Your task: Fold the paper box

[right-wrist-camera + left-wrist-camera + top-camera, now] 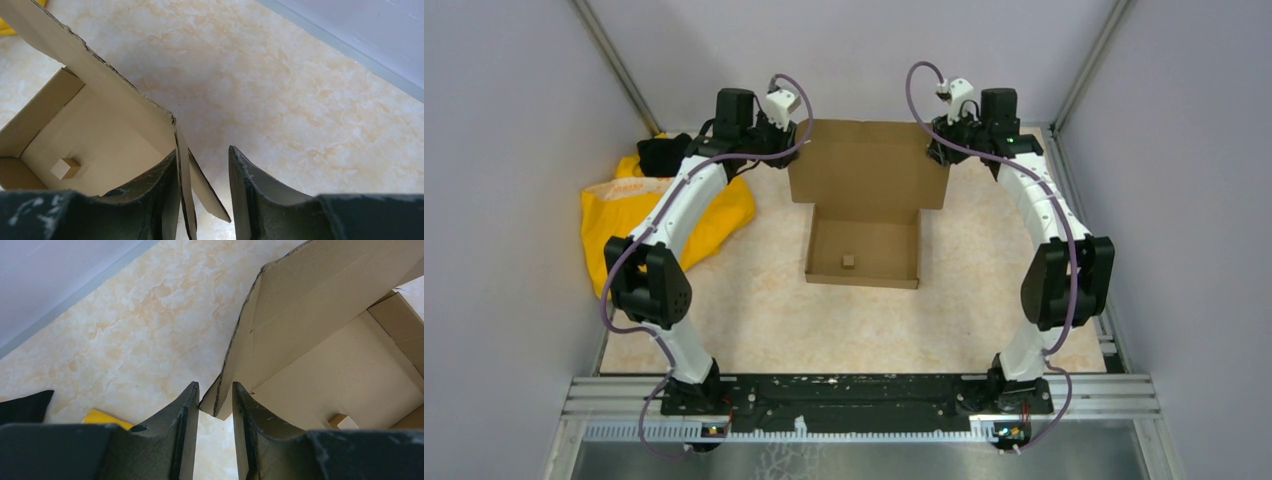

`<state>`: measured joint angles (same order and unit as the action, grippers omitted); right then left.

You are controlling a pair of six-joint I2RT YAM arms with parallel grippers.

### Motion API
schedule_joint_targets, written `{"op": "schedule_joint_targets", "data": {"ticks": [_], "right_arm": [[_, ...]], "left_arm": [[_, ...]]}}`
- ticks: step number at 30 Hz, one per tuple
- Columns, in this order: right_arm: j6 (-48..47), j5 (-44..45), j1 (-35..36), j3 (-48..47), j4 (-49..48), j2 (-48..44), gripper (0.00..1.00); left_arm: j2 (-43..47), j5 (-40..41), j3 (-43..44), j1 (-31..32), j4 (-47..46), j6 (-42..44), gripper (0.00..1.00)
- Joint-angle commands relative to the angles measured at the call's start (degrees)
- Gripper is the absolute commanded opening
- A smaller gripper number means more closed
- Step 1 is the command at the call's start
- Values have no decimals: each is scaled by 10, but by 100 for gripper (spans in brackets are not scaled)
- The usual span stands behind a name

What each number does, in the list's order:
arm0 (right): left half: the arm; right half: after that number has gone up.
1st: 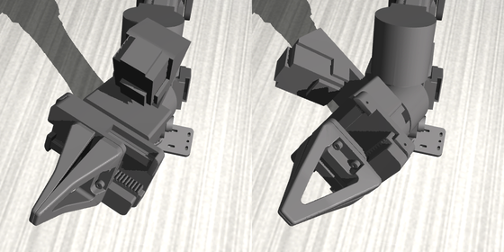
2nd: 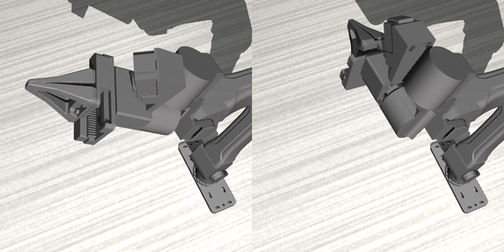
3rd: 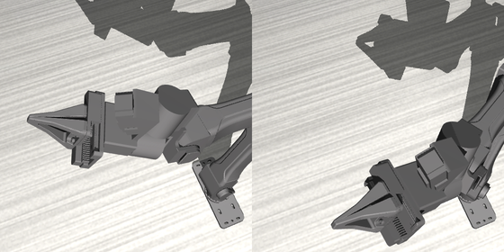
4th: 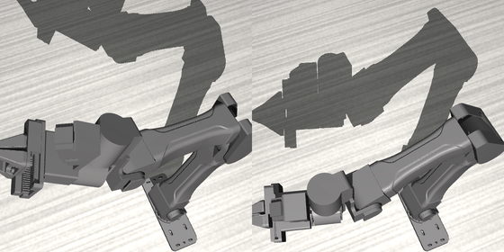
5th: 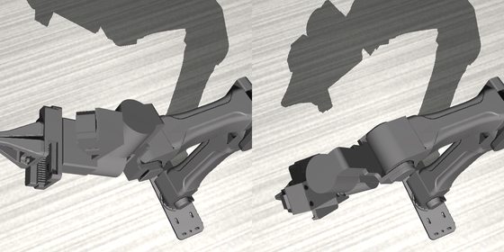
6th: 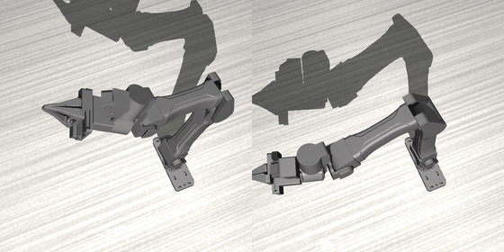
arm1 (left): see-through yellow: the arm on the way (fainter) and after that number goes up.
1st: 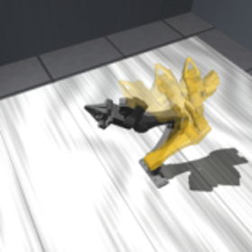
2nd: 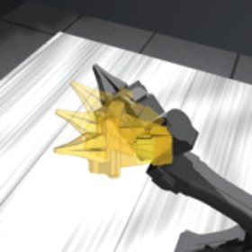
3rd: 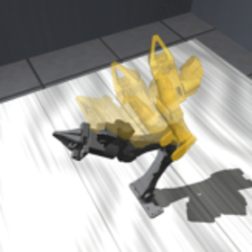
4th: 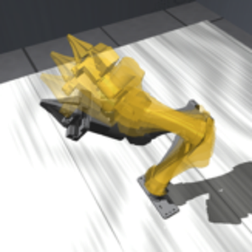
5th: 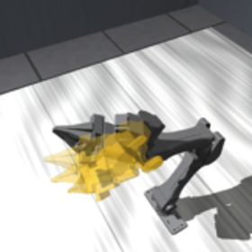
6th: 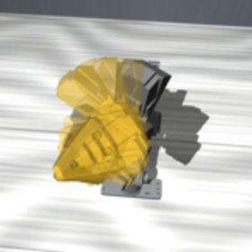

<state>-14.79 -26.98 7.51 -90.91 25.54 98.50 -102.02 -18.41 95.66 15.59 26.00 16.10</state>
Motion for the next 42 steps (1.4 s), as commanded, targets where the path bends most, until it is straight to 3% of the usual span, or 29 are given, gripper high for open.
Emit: {"op": "schedule_joint_targets", "data": {"ticks": [1, 12, 23, 31, 42], "right_arm": [[4, 6, 5, 1, -30, -40, 39], [4, 27, 5, 24, -38, -56, 41], [4, 33, 5, 28, -41, -59, 37], [4, 31, 5, 26, -35, -56, 28], [5, 42, 10, 25, -27, -51, 22]], "left_arm": [[-4, -22, 23, 0, -10, -6, 37], [-6, -14, 27, 3, -19, -15, 50], [-14, -18, 39, 6, -22, -18, 39], [-31, -17, 56, 10, -6, -20, 18], [-41, 8, 57, 30, 7, -19, 16]]}}
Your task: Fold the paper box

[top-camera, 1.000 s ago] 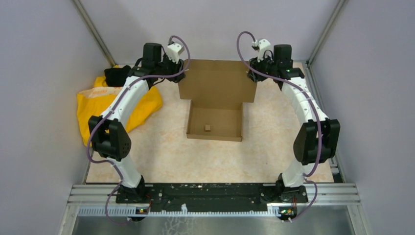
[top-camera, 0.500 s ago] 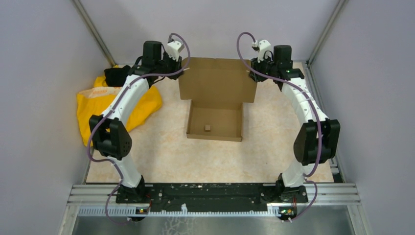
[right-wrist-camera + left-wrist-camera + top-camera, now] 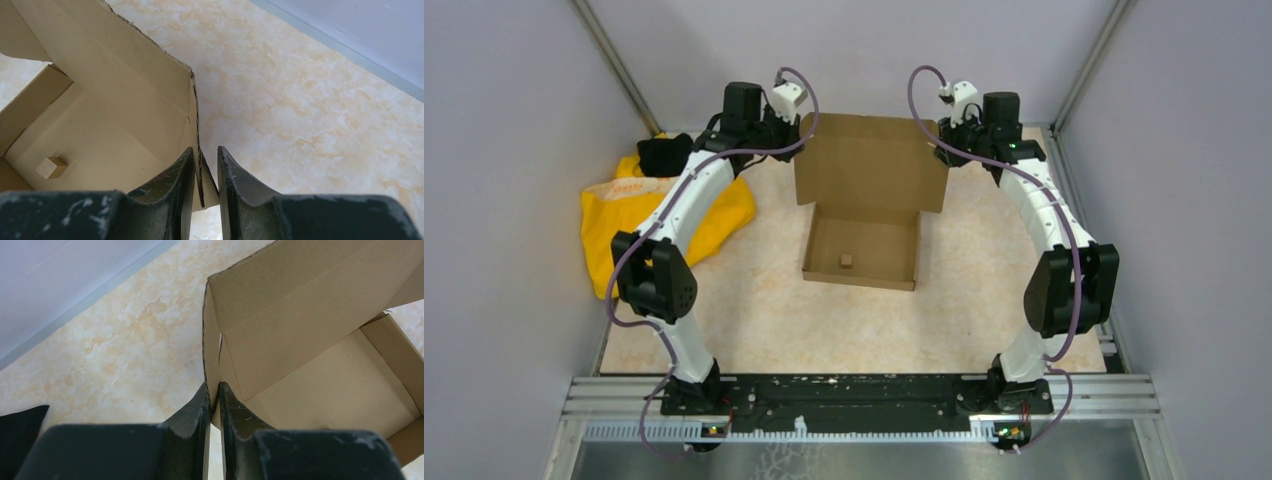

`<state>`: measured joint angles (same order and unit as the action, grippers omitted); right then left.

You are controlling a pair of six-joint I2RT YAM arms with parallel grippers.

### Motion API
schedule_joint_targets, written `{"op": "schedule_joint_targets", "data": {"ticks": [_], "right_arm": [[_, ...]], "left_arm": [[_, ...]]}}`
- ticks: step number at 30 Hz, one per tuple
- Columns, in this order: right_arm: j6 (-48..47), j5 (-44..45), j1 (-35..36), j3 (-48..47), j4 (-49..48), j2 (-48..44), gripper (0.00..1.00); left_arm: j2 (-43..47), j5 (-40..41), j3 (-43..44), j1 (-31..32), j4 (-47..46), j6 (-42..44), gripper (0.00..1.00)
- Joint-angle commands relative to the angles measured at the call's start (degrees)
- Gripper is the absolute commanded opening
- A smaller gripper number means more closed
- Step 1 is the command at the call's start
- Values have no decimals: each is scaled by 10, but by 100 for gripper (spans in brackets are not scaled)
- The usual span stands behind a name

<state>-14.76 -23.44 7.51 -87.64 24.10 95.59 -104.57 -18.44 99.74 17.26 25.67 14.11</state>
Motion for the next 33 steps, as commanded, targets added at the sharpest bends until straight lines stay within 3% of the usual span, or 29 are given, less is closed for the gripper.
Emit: {"op": "schedule_joint_targets", "data": {"ticks": [1, 16, 26, 33], "right_arm": [[4, 10, 12, -9, -12, -23, 22], [16, 88, 59, -12, 10, -26, 9], [54, 143, 85, 18, -5, -55, 0], [78, 194, 114, 45, -11, -75, 0]], "left_arm": [[-16, 14, 16, 17, 12, 1, 17], [-3, 83, -13, 45, 17, -16, 5], [33, 150, -85, 92, -15, -38, 0], [78, 201, -147, 120, -51, -61, 0]]}}
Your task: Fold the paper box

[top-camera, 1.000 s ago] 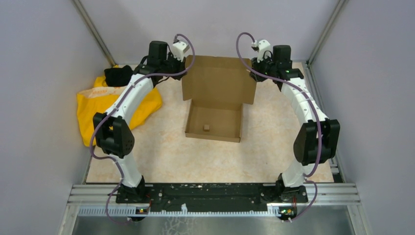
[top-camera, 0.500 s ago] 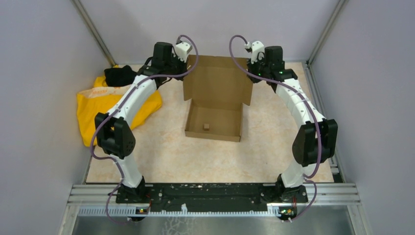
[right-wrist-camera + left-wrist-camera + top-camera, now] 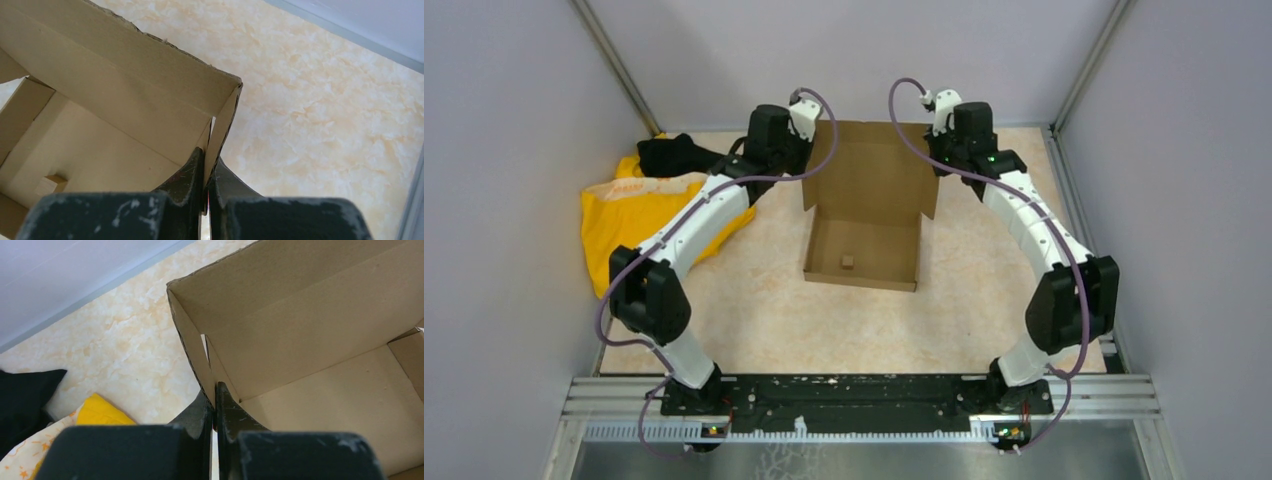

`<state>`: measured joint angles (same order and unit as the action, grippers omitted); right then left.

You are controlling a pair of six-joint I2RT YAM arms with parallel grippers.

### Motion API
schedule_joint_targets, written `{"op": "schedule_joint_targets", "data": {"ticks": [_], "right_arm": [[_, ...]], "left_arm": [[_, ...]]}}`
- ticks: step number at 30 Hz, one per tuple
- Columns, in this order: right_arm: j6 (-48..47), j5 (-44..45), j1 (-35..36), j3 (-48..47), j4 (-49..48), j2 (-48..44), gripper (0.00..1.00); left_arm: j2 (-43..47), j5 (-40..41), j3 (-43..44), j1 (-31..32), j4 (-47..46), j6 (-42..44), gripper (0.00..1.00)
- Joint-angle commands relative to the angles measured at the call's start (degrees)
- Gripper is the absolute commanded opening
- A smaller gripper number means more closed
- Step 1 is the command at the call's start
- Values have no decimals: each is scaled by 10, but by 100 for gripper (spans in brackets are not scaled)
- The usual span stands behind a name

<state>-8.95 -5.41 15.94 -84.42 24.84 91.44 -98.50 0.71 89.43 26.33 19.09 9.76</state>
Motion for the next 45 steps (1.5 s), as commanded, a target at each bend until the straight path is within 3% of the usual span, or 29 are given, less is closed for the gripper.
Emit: {"op": "schedule_joint_targets", "data": {"ticks": [1, 15, 31, 45], "right_arm": [[24, 21, 34, 20, -23, -37, 0], [139, 104, 74, 76, -60, -79, 0], [265, 173, 116, 102, -68, -98, 0], [325, 249, 165, 180, -130, -136, 0]], "left_arm": [[26, 15, -55, 33, 8, -20, 0], [101, 92, -163, 74, -62, -76, 0], [96, 182, -157, 155, -45, -191, 0], [138, 234, -220, 190, -92, -252, 0]]}}
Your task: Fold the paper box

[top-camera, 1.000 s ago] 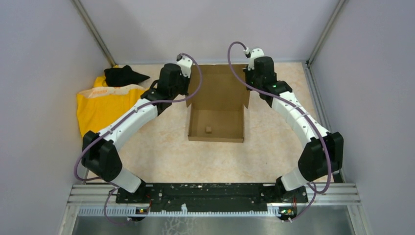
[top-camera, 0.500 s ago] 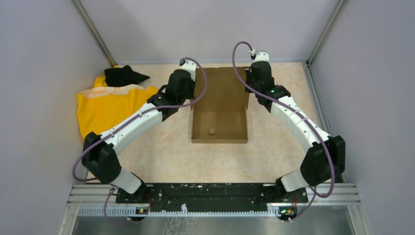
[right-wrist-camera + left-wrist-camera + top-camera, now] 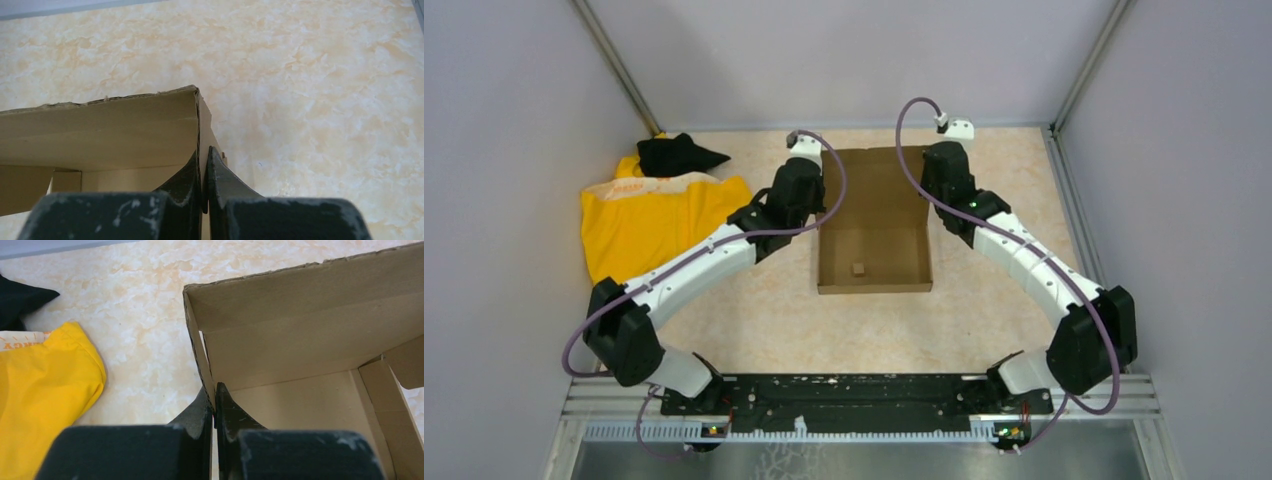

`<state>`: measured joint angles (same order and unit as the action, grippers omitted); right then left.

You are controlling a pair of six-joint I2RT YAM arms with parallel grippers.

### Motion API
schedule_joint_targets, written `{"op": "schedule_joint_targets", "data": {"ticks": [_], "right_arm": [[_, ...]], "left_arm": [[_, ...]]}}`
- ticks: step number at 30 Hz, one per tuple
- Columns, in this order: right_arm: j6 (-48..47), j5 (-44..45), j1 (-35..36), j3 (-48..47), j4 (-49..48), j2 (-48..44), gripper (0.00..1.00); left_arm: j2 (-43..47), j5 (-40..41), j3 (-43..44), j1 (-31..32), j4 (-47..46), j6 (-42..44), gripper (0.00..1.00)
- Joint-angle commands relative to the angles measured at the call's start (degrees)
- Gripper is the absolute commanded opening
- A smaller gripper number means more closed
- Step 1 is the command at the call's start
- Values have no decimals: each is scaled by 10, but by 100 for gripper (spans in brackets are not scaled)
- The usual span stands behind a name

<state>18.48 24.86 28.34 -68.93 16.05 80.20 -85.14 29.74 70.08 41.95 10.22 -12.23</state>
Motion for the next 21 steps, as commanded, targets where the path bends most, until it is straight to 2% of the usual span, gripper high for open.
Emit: {"op": "schedule_joint_targets", "data": {"ticks": [1, 21], "right_arm": [[54, -49, 44, 33, -48, -32, 0], [78, -17, 67, 121, -88, -89, 0]], "left_arm": [[8, -53, -31, 36, -7, -33, 0], [45, -5, -95, 86, -35, -54, 0]]}}
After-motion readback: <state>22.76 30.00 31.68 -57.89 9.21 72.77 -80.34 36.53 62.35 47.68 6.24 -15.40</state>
